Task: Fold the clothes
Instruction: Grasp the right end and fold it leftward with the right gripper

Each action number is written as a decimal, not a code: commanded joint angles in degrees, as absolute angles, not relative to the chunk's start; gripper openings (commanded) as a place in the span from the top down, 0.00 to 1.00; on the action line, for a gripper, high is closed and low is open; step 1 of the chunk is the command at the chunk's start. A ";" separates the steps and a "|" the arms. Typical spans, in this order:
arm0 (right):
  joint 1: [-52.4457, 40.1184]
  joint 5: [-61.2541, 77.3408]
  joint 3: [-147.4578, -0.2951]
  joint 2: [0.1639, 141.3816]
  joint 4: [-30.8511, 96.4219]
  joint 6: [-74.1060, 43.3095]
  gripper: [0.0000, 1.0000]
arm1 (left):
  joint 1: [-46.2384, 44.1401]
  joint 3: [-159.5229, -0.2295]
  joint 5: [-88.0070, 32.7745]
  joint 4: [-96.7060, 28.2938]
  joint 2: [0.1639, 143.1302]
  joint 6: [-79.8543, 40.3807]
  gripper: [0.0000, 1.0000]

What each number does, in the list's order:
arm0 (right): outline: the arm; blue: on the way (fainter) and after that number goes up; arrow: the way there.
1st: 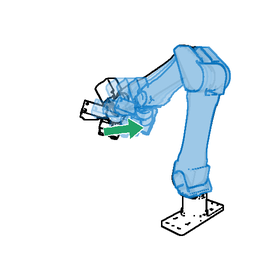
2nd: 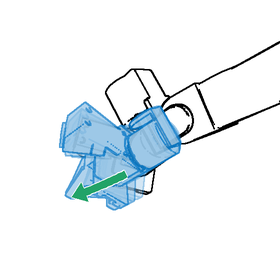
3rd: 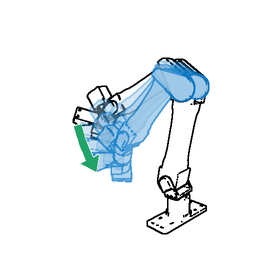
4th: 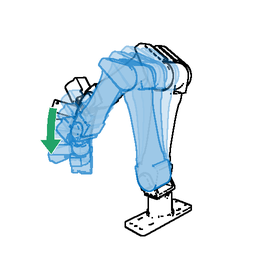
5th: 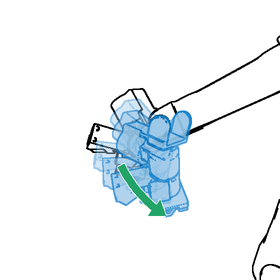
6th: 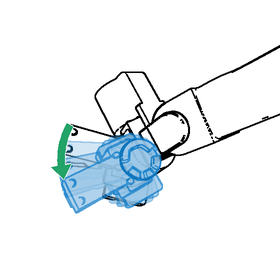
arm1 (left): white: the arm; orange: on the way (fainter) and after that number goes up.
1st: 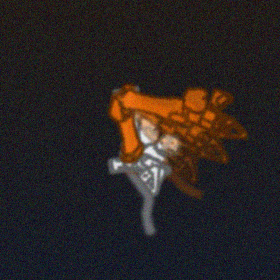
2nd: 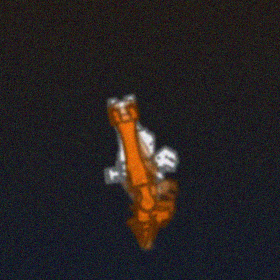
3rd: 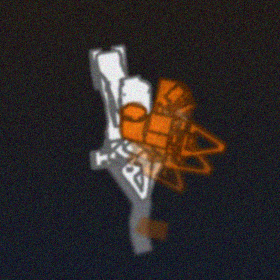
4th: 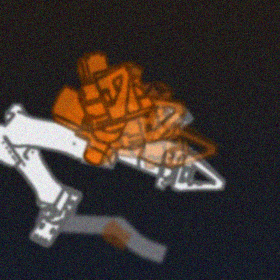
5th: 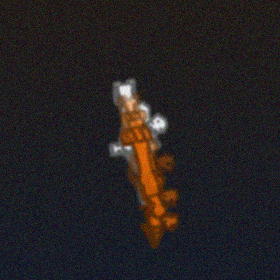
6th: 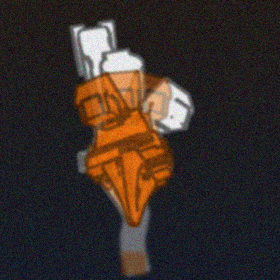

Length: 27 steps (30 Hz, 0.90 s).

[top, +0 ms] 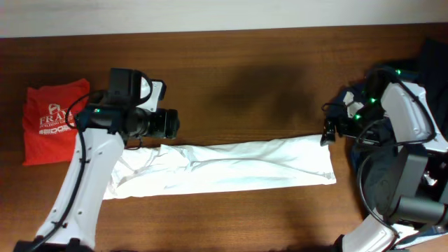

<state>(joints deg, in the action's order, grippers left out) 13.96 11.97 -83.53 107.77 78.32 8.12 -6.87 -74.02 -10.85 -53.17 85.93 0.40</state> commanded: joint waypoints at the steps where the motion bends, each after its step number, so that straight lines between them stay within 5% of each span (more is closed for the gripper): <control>1: 14.22 15.03 -76.29 106.98 74.65 11.40 0.01 | -5.50 -74.15 -7.64 -56.16 85.91 -3.66 0.13; 10: 11.00 20.56 -61.45 107.18 57.74 11.53 0.00 | 10.41 -74.15 -7.88 -59.61 85.91 -10.72 0.13; 16: 8.64 17.63 -60.10 107.18 53.76 10.00 0.30 | 10.39 -74.13 -7.88 -59.72 85.91 -10.70 0.13; 21: 8.64 6.68 -60.12 107.18 53.84 5.06 0.44 | 10.39 -74.13 -7.86 -59.75 85.91 -10.68 0.08; 27: 8.71 7.20 -60.10 107.18 53.30 4.97 0.46 | 10.41 -74.13 -7.84 -60.58 85.91 -10.68 0.08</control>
